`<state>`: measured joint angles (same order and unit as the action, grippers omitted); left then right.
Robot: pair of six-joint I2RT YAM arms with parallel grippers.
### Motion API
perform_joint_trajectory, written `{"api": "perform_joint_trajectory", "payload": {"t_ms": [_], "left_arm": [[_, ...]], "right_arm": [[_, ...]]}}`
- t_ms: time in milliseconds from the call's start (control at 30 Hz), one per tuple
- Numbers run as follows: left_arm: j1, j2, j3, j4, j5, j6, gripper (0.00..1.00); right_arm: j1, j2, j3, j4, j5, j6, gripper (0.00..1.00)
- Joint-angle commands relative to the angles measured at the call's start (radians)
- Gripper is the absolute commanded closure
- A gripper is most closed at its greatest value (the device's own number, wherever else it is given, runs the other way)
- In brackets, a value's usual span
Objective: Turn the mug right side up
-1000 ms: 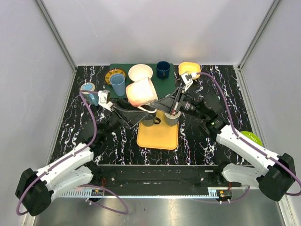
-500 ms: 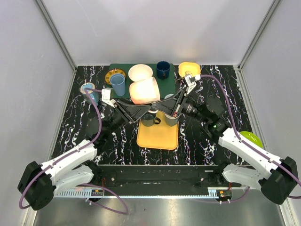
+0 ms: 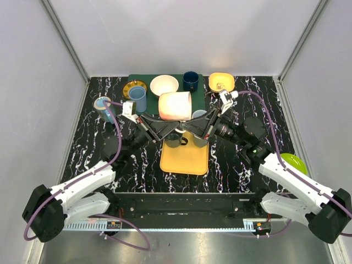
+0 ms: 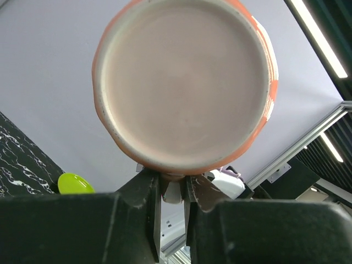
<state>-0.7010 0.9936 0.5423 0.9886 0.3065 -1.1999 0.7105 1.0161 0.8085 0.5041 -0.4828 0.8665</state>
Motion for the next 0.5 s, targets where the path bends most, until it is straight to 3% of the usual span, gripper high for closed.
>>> {"api": "perform_joint_trajectory", "payload": {"t_ms": [0,133,200,233,267,333,467], "left_arm": [[0.011,-0.019,0.077,0.174,-0.052,0.003,1.0],[0.005,-0.067,0.113,0.032,-0.017,0.098,1.0],[0.0,-0.102,0.096,-0.048,-0.05,0.176,1.0],[0.0,-0.142,0.087,-0.097,-0.066,0.201,1.0],[0.0,-0.162,0.064,-0.108,-0.096,0.223,1.0],[0.0,-0.215,0.041,-0.14,-0.118,0.276,1.0],[0.0,-0.308,0.012,-0.24,-0.193,0.35,1.0]], "right_arm": [[0.029,-0.025,-0.019,-0.102,-0.083,-0.043,1.0],[0.027,-0.05,0.012,-0.214,-0.086,-0.119,0.99],[0.027,-0.059,0.038,-0.26,-0.082,-0.158,0.78],[0.027,-0.066,0.047,-0.298,-0.083,-0.17,0.58],[0.029,-0.074,0.061,-0.314,-0.079,-0.179,0.5],[0.029,-0.089,0.072,-0.35,-0.06,-0.201,0.36],[0.029,-0.105,0.11,-0.417,-0.039,-0.231,0.25]]}}
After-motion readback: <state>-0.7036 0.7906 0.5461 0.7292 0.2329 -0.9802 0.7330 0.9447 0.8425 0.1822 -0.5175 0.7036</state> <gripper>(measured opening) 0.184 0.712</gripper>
